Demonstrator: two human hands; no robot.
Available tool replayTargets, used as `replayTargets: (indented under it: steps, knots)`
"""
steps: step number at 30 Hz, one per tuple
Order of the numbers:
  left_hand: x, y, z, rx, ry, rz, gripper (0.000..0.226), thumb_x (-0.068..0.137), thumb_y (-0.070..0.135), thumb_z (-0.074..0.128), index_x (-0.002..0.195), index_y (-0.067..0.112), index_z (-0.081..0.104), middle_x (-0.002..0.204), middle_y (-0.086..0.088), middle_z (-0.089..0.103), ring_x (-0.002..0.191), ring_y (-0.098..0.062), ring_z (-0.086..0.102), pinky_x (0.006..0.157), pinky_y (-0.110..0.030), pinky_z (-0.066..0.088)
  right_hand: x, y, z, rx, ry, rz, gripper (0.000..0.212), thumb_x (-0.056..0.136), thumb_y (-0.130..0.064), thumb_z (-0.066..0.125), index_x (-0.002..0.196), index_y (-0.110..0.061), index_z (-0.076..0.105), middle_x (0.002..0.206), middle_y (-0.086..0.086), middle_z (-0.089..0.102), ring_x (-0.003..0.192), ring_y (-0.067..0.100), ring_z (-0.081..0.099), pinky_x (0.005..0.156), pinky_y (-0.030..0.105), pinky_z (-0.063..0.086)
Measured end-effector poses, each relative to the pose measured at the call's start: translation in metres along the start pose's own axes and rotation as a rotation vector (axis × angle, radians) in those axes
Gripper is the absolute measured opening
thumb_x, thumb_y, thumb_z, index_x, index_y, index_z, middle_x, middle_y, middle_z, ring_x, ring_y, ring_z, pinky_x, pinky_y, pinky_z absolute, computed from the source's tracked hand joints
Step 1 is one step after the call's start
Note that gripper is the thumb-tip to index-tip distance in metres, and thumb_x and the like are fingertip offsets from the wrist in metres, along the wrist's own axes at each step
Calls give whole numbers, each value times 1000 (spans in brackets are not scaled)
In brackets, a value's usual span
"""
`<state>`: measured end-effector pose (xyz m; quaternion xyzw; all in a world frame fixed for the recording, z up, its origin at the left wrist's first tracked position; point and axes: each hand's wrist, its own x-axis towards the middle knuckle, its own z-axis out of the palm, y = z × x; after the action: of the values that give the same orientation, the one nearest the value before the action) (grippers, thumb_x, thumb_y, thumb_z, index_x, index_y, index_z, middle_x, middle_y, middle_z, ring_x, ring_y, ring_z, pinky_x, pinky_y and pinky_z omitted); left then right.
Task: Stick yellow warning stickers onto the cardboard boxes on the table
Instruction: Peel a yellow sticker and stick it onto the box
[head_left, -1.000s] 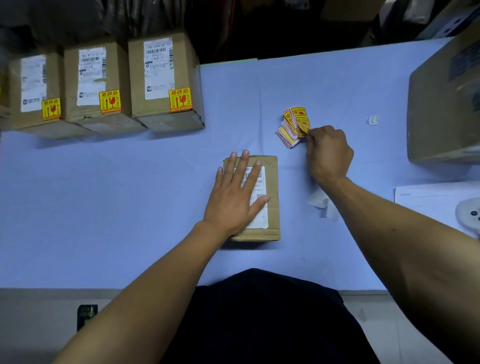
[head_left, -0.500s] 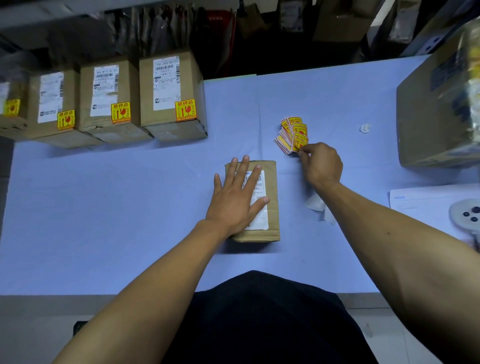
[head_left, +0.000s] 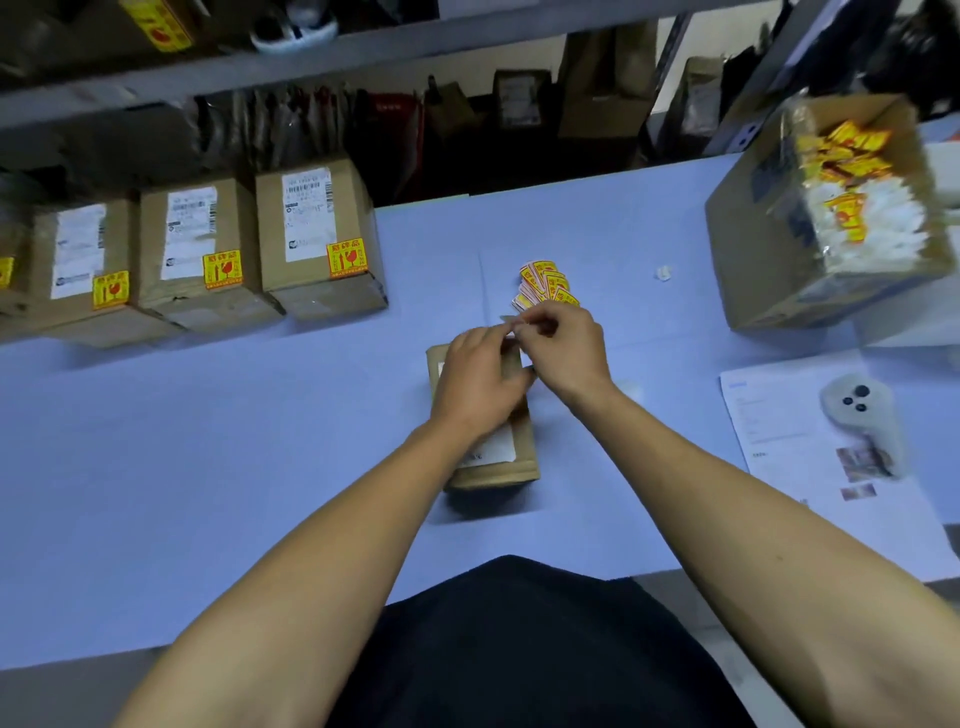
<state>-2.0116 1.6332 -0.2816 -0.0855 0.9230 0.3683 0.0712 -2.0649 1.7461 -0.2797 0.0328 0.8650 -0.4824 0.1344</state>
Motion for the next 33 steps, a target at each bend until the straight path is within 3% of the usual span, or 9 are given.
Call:
replayTargets:
  steps: [5, 9, 12, 15, 18, 20, 22, 30, 33]
  knots:
    - [-4, 10, -9, -289, 147, -165, 30, 85, 17, 67, 115, 13, 66, 108, -4, 72, 101, -18, 65, 87, -33, 52, -14, -18, 6, 88, -37, -23, 18, 84, -12, 66, 99, -14, 75, 85, -8, 70, 84, 7, 66, 76, 21, 53]
    - [-4, 10, -10, -409, 237, -330, 15, 86, 9, 60, 97, 15, 68, 86, -5, 72, 86, -27, 68, 75, -43, 57, -22, -23, 10, 201, -151, -56, 20, 88, -16, 69, 107, -11, 73, 89, -7, 72, 85, 1, 66, 77, 16, 52]
    - [-5, 8, -14, -624, 260, -442, 22, 87, 5, 55, 91, 18, 71, 86, -5, 74, 86, -26, 71, 77, -46, 60, -27, -28, 13, 232, -164, -73, 24, 92, -17, 65, 113, -11, 73, 105, -1, 72, 96, 7, 67, 84, 18, 52]
    - [-6, 3, -23, -695, 263, -421, 17, 93, 12, 59, 86, 21, 71, 90, -8, 75, 88, -28, 72, 82, -46, 60, -26, -27, 10, 178, -116, -38, 25, 95, -22, 62, 118, -17, 71, 114, -1, 64, 96, 8, 61, 80, 17, 50]
    - [-11, 3, -37, -881, 157, -427, 14, 98, 8, 57, 98, 15, 69, 94, -10, 74, 84, -22, 71, 70, -32, 57, -24, -26, 0, 289, -190, 92, 17, 96, -17, 62, 111, -18, 68, 100, -2, 65, 90, 12, 63, 79, 30, 54]
    - [-13, 0, -46, -954, 66, -455, 16, 99, 8, 55, 109, 11, 67, 96, -6, 72, 83, -15, 71, 66, -25, 57, -27, -28, -4, 386, -269, 162, 6, 95, -10, 63, 95, -15, 67, 86, 0, 66, 73, 12, 63, 68, 28, 53]
    - [-16, -5, -51, -1014, 26, -469, 18, 99, 7, 55, 114, 7, 65, 97, -7, 71, 82, -16, 70, 65, -25, 59, -29, -28, -5, 403, -315, 164, 10, 93, -7, 66, 85, -14, 65, 77, 0, 64, 63, 11, 60, 62, 25, 51]
    - [-24, -10, -63, -1064, 40, -468, 5, 94, 8, 64, 94, 12, 67, 82, -3, 70, 75, -15, 65, 61, -27, 52, -36, -37, 1, 404, -436, 141, 10, 89, -7, 70, 83, -14, 66, 75, 0, 64, 68, 10, 62, 69, 27, 57]
    - [-28, -14, -70, -1038, -13, -415, 7, 94, 8, 62, 98, 12, 67, 82, -3, 70, 73, -13, 65, 60, -25, 50, -34, -45, 0, 422, -434, 153, 14, 93, -11, 65, 80, -15, 67, 72, 1, 65, 70, 13, 62, 69, 28, 56]
